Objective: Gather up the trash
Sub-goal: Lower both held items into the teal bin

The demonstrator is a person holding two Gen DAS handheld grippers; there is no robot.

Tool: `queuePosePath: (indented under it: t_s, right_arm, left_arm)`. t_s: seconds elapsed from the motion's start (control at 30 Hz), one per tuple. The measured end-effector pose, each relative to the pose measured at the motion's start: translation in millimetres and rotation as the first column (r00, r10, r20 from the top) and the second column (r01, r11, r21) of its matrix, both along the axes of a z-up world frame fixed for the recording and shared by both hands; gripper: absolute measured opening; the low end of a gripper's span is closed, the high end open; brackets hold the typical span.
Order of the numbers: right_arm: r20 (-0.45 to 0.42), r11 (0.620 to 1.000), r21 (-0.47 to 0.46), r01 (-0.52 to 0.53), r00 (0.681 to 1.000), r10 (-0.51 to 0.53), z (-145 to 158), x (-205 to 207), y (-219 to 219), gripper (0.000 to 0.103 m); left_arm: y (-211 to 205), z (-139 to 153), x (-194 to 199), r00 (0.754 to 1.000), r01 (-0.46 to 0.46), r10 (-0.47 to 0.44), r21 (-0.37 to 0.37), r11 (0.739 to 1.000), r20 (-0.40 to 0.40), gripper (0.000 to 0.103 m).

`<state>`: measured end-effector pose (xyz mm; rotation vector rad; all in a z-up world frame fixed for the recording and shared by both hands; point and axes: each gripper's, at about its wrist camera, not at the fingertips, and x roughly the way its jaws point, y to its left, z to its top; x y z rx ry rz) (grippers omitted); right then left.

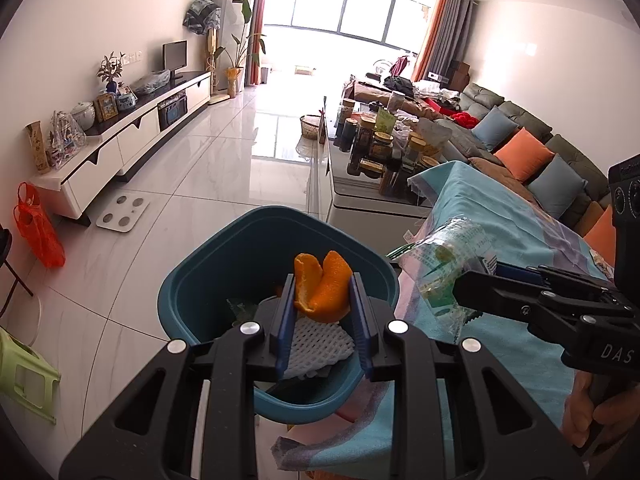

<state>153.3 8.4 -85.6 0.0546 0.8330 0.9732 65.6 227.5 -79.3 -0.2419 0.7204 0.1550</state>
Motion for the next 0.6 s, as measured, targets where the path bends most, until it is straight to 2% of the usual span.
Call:
queuePosePath:
  t_s: [0.6]
  right_arm:
    - [-0.065, 0.998, -0.066, -0.015, 0.998, 0.010, -21.1, 18.5, 30.0, 0.027]
  left_arm:
    - [9.9, -25.4, 15.1, 0.998, -0.042, 0.042, 0.008, 0.999, -0.053, 0.027]
